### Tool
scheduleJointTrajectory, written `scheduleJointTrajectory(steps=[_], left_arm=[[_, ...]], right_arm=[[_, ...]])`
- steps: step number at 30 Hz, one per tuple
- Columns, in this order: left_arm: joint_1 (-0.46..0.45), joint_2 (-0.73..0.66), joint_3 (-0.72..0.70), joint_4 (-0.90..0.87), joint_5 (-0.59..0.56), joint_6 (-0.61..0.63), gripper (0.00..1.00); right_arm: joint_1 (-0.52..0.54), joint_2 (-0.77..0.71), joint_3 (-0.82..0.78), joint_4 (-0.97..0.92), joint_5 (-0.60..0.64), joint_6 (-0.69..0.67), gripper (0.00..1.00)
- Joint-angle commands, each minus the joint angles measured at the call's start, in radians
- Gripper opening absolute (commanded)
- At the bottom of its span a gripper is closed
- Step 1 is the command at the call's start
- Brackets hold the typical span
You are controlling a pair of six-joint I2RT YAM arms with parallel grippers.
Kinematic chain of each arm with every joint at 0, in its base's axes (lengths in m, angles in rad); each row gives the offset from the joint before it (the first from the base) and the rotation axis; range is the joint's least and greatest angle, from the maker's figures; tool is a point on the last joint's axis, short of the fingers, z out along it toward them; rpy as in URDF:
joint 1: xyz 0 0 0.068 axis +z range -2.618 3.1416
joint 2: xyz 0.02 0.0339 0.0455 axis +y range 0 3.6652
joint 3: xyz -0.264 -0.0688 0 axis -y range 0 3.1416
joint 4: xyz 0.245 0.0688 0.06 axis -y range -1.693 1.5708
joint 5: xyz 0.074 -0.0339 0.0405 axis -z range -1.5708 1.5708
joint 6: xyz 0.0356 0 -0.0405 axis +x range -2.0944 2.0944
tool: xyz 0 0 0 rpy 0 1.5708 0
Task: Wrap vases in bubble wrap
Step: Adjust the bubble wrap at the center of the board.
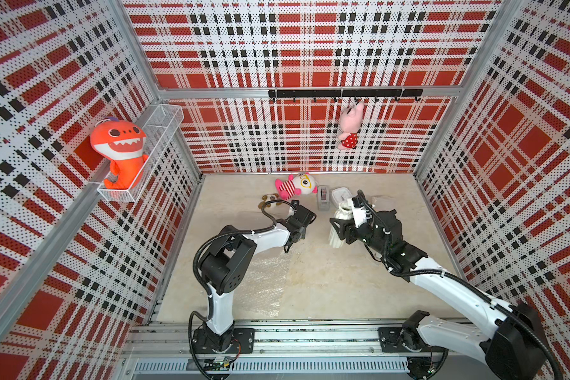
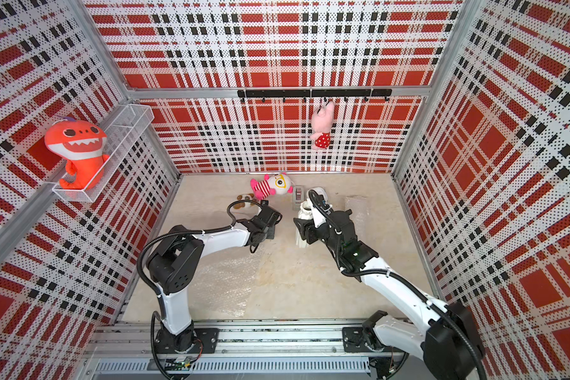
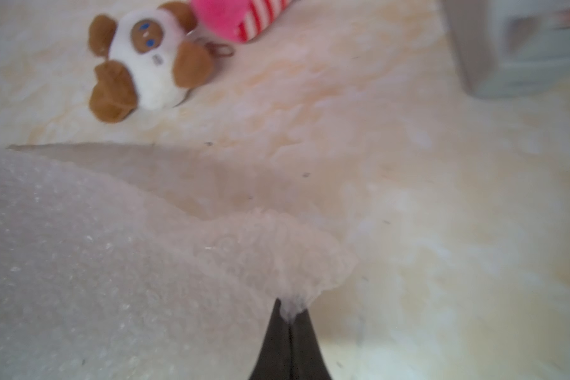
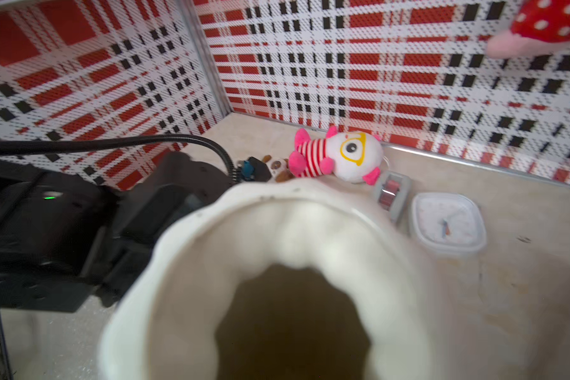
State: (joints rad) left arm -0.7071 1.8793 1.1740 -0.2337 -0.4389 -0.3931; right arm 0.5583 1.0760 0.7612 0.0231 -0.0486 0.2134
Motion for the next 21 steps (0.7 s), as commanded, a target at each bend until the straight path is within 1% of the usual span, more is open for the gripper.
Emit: scheduleJointTrajectory(steps=[1,4,6,7,9,11,13,14,16,17,18,19,21], left_arm=[[-0.069,-0.098,-0.066,0.177,0.119,0.156,0.04],[-0.124,-0.134,-0.124,0.309,0.197,0.229,0.05],[-0.143,-0.106,-0.130,0.383,0.245,0.250,0.06],[-0.148,-0.075,-0.115,0.406,0.286,0.253,0.06],[-0.173,-0.023,-0.061,0.371,0.361,0.275,0.05],[-0.230,-0.011,-0.078,0.412,0.365,0.301,0.05],[-0.300,-0.004,-0.108,0.440,0.322,0.340,0.08],[-0.323,-0.003,-0.111,0.427,0.317,0.353,0.12],[-0.351,-0.019,-0.118,0.381,0.327,0.365,0.28],[-0.354,-0.042,-0.134,0.383,0.355,0.355,0.41],[-0.350,-0.072,-0.157,0.397,0.374,0.329,0.52],[-0.346,-0.102,-0.178,0.414,0.385,0.297,0.59],[-0.335,-0.179,-0.232,0.441,0.403,0.195,0.68]], right_arm=[[-0.026,-0.094,0.079,-0.213,0.161,0.032,0.08],[-0.064,-0.148,0.115,-0.379,0.203,0.040,0.09],[-0.086,-0.170,0.140,-0.481,0.218,0.048,0.09],[-0.096,-0.178,0.154,-0.529,0.219,0.051,0.09],[-0.110,-0.189,0.171,-0.599,0.207,0.052,0.09],[-0.117,-0.190,0.180,-0.644,0.194,0.053,0.09],[-0.119,-0.183,0.187,-0.683,0.170,0.052,0.08],[-0.118,-0.176,0.192,-0.695,0.159,0.050,0.07],[-0.119,-0.162,0.196,-0.702,0.123,0.043,0.07],[-0.118,-0.153,0.200,-0.705,0.106,0.036,0.07],[-0.119,-0.143,0.204,-0.705,0.089,0.029,0.07],[-0.118,-0.134,0.211,-0.703,0.076,0.023,0.07],[-0.118,-0.111,0.223,-0.705,0.056,0.020,0.07]])
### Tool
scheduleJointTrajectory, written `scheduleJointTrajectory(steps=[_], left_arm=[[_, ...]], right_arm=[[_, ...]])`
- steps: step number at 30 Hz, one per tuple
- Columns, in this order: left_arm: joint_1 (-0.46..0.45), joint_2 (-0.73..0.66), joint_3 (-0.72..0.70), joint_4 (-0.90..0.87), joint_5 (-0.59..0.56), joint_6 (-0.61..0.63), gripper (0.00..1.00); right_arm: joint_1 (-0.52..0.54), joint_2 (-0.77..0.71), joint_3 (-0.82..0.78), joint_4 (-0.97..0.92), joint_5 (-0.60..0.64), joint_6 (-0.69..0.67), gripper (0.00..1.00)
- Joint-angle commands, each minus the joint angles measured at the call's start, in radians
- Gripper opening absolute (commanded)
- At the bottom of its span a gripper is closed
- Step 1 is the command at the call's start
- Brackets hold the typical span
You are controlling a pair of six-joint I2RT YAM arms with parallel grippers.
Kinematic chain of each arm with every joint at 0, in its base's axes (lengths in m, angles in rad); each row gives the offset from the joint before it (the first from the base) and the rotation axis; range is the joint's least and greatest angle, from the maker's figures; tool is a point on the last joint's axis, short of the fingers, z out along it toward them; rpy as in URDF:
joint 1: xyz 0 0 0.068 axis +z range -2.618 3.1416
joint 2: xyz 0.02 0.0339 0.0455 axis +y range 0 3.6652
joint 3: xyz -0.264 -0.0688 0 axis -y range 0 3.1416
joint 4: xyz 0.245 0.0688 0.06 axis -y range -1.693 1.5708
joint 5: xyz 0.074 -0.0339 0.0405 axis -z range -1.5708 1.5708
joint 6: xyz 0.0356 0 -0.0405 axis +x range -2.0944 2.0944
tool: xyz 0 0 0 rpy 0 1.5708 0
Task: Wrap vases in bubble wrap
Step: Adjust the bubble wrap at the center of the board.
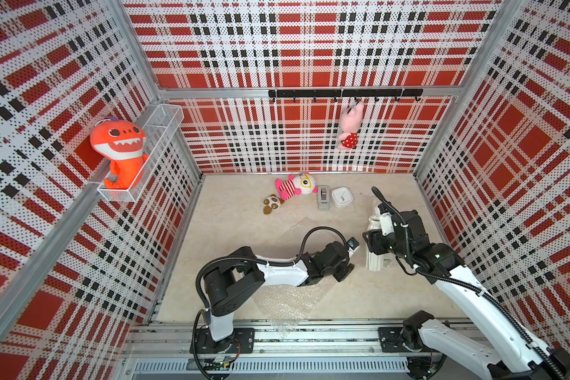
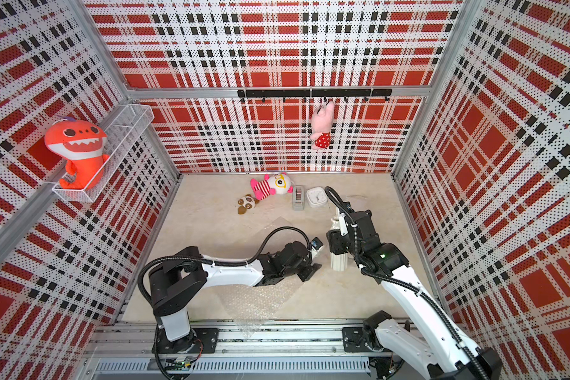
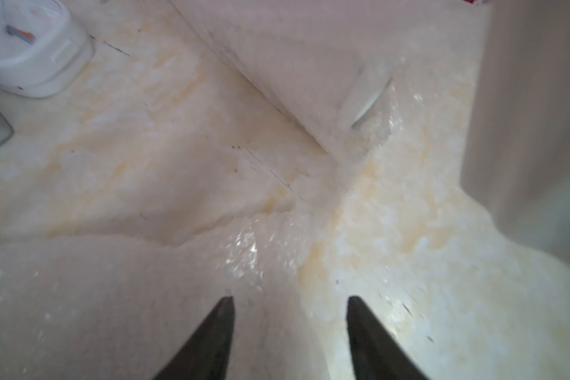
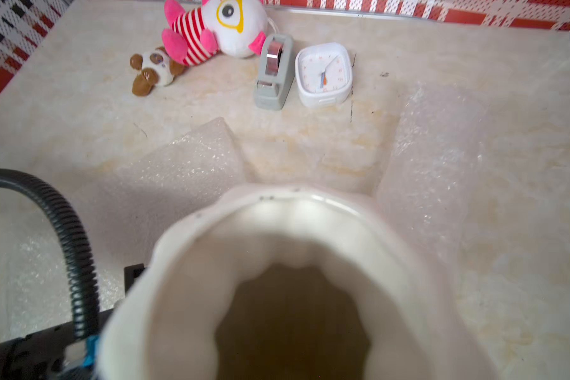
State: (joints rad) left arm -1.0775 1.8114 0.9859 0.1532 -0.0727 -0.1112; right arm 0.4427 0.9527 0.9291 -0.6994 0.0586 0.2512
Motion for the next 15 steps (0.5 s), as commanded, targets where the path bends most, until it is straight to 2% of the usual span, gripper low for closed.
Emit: scheduleJointTrajectory(steps=[1,3,5,6,8,12,15], left_arm=[[0.036,-0.149,-0.073,0.067,0.011,-0.147,0.71],[0.037,-0.237,-0.139,0.048,-0.077,-0.310,0.75],[0.046,-0.316,-0.189,-0.058,-0.219,-0.526,0.75],[0.061,-0.347,-0.203,-0.147,-0.260,-0.651,0.74],[0.092,-0.383,-0.241,-0.272,-0.279,-0.822,0.74],[0.102,-0.415,-0.303,-0.453,-0.389,-1.012,0.73],[0.152,-0.426,-0.381,-0.433,-0.361,-1.057,0.72]], right_arm=[[-0.003,0.027,0.061,0.016,-0.067,-0.018,0.07],[-0.003,0.066,0.079,0.006,-0.116,-0.017,0.07],[-0.003,0.114,0.094,-0.002,-0.177,-0.015,0.07],[-0.002,0.141,0.100,0.001,-0.216,-0.014,0.07],[0.014,0.195,0.114,0.017,-0.261,-0.012,0.06],[0.101,0.323,0.164,0.045,-0.249,-0.010,0.06],[0.175,0.420,0.202,0.094,-0.207,-0.014,0.07]])
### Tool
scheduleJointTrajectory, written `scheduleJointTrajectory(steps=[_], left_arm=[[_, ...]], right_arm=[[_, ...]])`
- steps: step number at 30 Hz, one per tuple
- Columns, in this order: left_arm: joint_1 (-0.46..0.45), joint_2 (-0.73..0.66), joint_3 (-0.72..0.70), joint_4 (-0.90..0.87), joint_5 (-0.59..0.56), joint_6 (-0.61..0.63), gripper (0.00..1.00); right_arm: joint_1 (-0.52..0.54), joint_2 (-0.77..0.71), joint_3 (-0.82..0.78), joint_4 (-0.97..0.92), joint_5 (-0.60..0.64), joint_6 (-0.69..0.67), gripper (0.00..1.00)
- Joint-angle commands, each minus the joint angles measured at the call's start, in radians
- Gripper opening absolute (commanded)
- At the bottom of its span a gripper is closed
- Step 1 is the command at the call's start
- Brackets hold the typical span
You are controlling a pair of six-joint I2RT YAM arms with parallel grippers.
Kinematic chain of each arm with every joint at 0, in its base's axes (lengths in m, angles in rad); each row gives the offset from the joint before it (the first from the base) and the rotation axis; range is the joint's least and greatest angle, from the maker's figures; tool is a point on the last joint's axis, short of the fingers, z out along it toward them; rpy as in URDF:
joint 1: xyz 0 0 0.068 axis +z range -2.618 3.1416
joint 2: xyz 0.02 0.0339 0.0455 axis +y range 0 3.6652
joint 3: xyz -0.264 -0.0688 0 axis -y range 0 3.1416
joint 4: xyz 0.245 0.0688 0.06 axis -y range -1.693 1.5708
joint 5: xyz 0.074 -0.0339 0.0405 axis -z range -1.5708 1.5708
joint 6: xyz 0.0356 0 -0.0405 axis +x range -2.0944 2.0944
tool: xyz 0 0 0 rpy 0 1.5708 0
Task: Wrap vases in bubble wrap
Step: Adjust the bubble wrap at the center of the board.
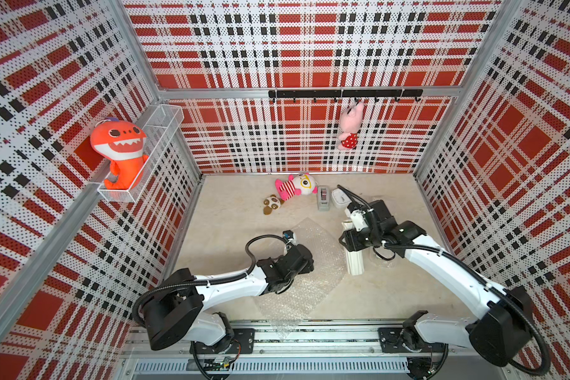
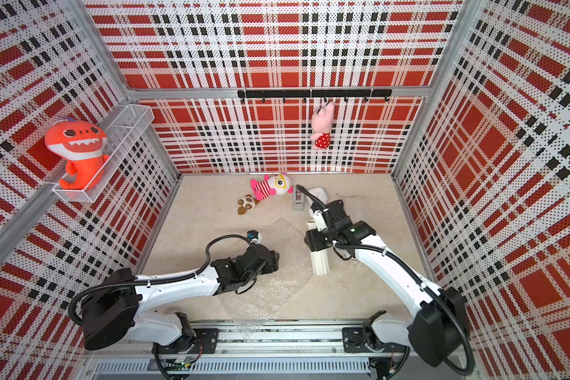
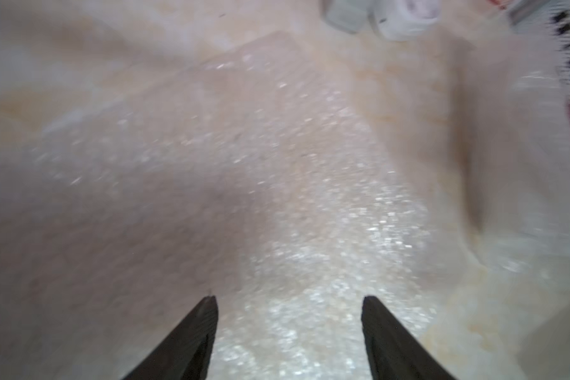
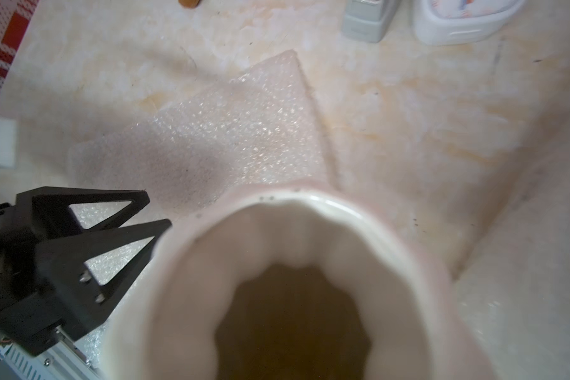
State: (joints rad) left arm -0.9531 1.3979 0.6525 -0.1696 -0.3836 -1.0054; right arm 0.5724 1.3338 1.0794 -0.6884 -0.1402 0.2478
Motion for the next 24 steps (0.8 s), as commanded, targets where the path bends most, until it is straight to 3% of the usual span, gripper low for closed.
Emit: scheduleJointTrajectory(steps=[1,9,15,21,24], left_arm=[[0.044,-0.017,-0.074,-0.098,-0.044,-0.168,0.72],[0.155,0.001,-0.165,0.034,-0.027,-0.103,0.70],[0.220,0.049,-0.162,0.160,0.022,0.067,0.69],[0.265,0.083,-0.104,0.211,0.057,0.266,0.68],[0.266,0.117,-0.072,0.304,0.158,0.378,0.67]], right_arm=[[0.056,0.070,0.061,0.105,0.003,-0.016,0.07],[0.067,0.251,0.091,0.226,0.049,-0.053,0.06],[0.068,0.344,0.094,0.226,0.049,-0.073,0.05],[0.072,0.281,-0.007,0.222,0.050,-0.007,0.05],[0.094,0.234,-0.070,0.249,0.016,0.087,0.05]])
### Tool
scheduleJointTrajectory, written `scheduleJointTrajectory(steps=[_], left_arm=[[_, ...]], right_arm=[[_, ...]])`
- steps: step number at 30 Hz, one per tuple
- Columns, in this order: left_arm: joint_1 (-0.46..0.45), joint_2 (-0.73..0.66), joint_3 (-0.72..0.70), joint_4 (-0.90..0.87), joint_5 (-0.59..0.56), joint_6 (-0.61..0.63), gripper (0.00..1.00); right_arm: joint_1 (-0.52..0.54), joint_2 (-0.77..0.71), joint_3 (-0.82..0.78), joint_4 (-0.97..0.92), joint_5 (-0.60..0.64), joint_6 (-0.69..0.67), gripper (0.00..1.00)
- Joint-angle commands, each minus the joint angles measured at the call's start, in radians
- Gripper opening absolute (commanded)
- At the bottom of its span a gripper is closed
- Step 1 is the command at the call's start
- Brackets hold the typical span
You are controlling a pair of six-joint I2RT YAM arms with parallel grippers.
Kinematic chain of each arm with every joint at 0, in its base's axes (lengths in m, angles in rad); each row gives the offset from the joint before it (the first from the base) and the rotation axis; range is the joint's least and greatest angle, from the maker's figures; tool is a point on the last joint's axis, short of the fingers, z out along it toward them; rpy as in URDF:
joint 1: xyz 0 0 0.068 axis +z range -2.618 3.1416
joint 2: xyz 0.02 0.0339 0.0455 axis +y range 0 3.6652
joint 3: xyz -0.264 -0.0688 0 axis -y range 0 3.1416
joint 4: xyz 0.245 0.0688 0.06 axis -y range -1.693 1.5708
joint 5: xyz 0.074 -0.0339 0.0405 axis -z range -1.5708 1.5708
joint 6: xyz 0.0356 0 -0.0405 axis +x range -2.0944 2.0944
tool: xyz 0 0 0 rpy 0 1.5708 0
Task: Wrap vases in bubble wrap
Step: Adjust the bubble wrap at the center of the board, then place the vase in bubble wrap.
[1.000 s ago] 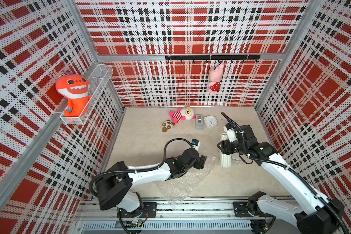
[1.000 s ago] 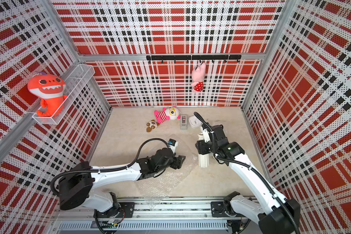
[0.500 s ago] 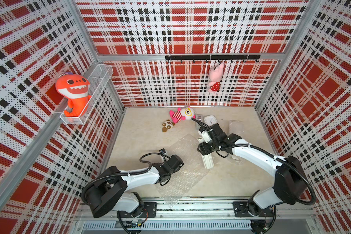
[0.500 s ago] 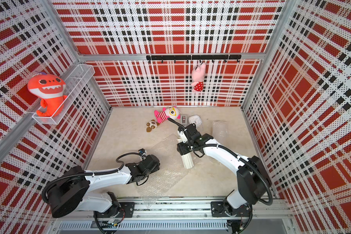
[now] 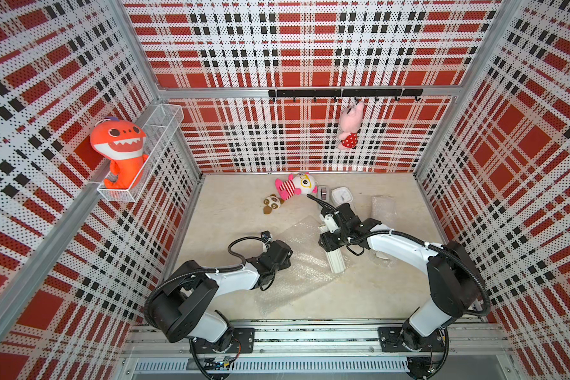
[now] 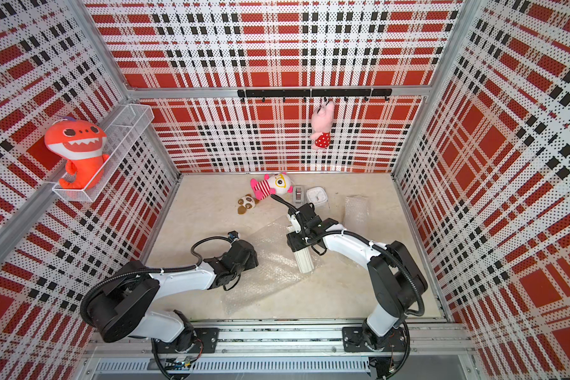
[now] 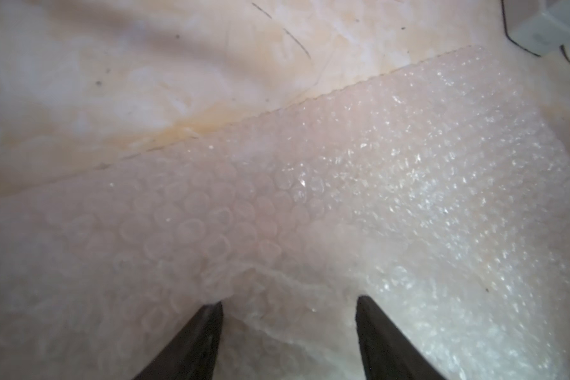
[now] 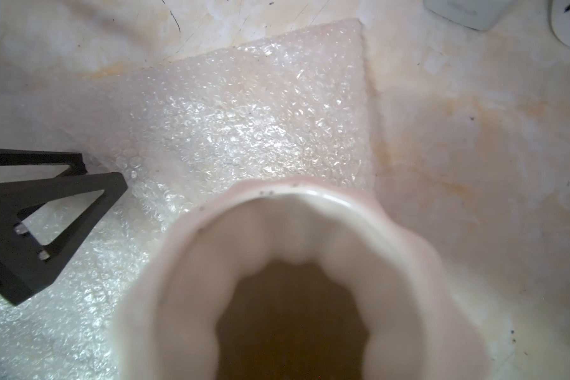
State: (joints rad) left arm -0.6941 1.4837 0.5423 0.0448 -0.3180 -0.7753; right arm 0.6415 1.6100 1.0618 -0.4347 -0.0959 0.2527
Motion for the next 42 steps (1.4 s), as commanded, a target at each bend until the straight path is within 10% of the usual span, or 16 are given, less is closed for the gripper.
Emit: scheduleJointTrajectory(steps=[1,7,11,28,42], left_arm=[[-0.003,0.045,0.059,0.104,0.123,0.184,0.66],[-0.065,0.049,0.162,0.129,0.081,0.356,0.67],[-0.016,0.004,0.185,0.064,0.051,0.292,0.67],[-0.107,-0.069,0.014,0.169,0.018,-0.043,0.68],[-0.117,-0.062,0.030,0.136,0.033,-0.048,0.71]], right_arm=[[0.035,-0.055,-0.063,-0.003,-0.043,0.107,0.05],[0.049,-0.153,-0.067,0.001,-0.001,0.211,0.06],[0.040,-0.132,0.066,-0.169,0.114,0.165,0.07],[-0.008,0.242,0.290,-0.347,-0.063,0.125,0.17],[-0.032,0.231,0.238,-0.189,-0.060,0.161,0.67]])
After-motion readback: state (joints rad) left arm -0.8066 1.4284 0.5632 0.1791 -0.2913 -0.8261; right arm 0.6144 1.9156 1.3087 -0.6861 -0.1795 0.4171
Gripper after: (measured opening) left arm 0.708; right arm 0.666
